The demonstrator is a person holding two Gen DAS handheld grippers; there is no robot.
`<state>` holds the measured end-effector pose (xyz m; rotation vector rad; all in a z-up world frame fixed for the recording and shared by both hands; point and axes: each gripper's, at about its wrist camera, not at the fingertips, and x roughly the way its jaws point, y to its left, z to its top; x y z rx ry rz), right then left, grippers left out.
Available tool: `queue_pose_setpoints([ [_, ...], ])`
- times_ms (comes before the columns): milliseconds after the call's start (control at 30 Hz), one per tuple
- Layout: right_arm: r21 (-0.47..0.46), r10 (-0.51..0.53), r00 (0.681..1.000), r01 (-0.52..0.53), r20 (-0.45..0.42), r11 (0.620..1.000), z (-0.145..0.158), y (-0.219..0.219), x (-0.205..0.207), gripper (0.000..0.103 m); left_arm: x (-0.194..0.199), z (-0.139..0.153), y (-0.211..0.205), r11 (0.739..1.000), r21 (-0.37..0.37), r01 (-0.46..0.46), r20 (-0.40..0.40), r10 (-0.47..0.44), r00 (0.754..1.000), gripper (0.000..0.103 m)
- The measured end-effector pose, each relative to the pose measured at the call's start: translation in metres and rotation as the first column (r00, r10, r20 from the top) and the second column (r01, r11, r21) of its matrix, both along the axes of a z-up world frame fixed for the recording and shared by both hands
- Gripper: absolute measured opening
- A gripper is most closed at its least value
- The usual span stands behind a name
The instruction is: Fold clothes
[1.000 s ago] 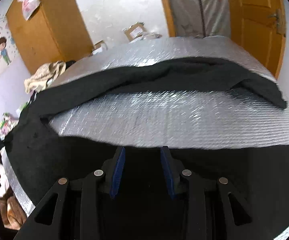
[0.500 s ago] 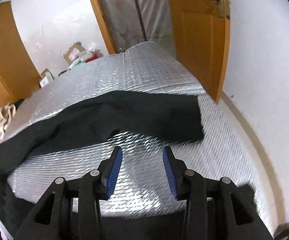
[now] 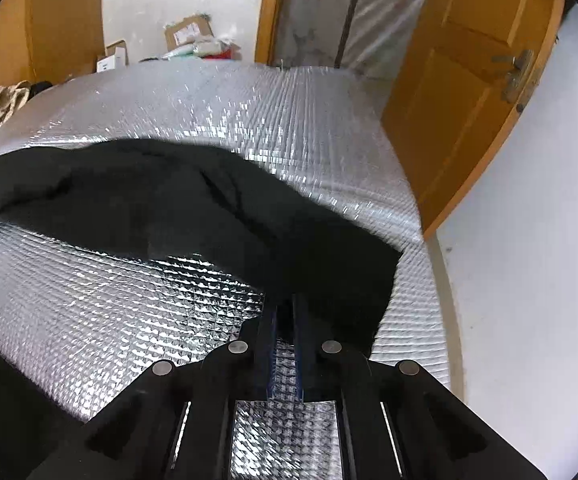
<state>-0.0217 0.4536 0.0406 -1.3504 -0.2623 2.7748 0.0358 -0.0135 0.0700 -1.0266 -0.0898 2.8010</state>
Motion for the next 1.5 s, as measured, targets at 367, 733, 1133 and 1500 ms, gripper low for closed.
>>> queue_pose_setpoints([
  [367,-0.086,-0.045,0.996,0.051,0.073,0.995,0.010,0.061,0.039,0.031,0.000,-0.014,-0.005,1.000,0.016,-0.011,0.035,0.010,0.999,0.019],
  [733,-0.226,-0.168,0.980,0.189,0.110,0.956,-0.010,0.091,-0.021,0.043,-0.005,-0.004,0.021,0.999,0.012,0.043,0.018,-0.043,0.999,0.019],
  [1133,-0.153,-0.228,0.973,0.229,0.020,0.961,0.014,0.094,-0.094,0.003,-0.033,0.007,0.057,0.996,-0.016,0.085,0.001,-0.085,0.996,0.019],
  [1500,-0.224,0.083,0.996,-0.085,-0.019,0.971,0.034,0.015,-0.065,0.034,-0.030,-0.009,0.035,0.998,-0.033,0.061,0.042,-0.059,0.997,0.020],
])
